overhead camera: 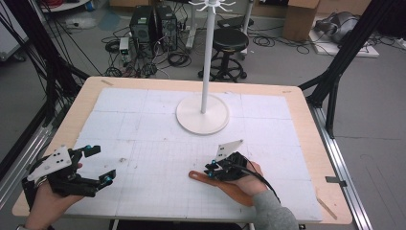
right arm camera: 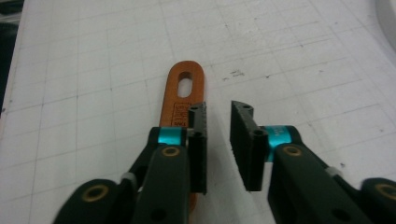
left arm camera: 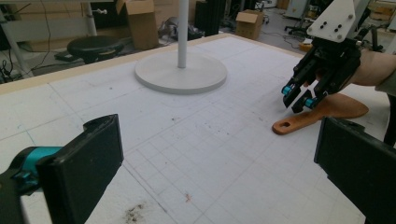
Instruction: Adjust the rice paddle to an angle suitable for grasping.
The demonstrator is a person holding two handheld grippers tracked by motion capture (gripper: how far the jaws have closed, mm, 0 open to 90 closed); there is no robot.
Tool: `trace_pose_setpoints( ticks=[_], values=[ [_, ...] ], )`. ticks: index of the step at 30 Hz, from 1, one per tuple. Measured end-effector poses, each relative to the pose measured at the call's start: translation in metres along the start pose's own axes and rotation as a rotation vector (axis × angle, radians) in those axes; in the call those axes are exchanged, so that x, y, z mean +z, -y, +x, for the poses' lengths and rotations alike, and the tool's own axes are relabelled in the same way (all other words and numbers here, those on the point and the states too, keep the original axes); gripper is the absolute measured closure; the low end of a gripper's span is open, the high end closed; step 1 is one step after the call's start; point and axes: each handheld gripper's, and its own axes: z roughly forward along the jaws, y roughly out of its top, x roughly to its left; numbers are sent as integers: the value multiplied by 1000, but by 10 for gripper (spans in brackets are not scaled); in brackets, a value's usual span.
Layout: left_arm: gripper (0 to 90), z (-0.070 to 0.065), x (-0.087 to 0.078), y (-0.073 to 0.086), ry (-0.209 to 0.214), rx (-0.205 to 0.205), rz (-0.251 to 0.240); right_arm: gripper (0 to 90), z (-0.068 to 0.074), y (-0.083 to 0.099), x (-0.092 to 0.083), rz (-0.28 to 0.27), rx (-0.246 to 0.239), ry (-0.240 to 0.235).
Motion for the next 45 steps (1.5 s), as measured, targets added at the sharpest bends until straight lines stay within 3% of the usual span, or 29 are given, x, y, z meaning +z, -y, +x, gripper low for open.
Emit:
trace_pose_setpoints(
  ticks=[5, 16, 21, 23, 28, 35, 45],
  values=[
    [18, 0, 1, -1, 3, 2, -2, 437, 2, -1, 0, 1, 13, 39],
    [18, 0, 3, -1, 5, 4, 1, 246, 10, -2, -9, -31, 11, 31],
    [18, 0, 5, -1, 6, 4, 4, 31, 14, -1, -6, -2, 66, 40],
    [18, 1, 6, -1, 6, 6, 6, 1, 14, 0, -6, 5, 71, 42],
    [18, 0, 7, -2, 9, 8, 8, 1, 16, 0, -6, 10, 80, 43],
    [18, 1, 12, -3, 15, 0, 5, 2, 18, 1, -5, 31, 47, 40],
    [18, 2, 17, -2, 26, 2, 11, 40, 22, 5, 0, 101, 31, 41]
  ],
)
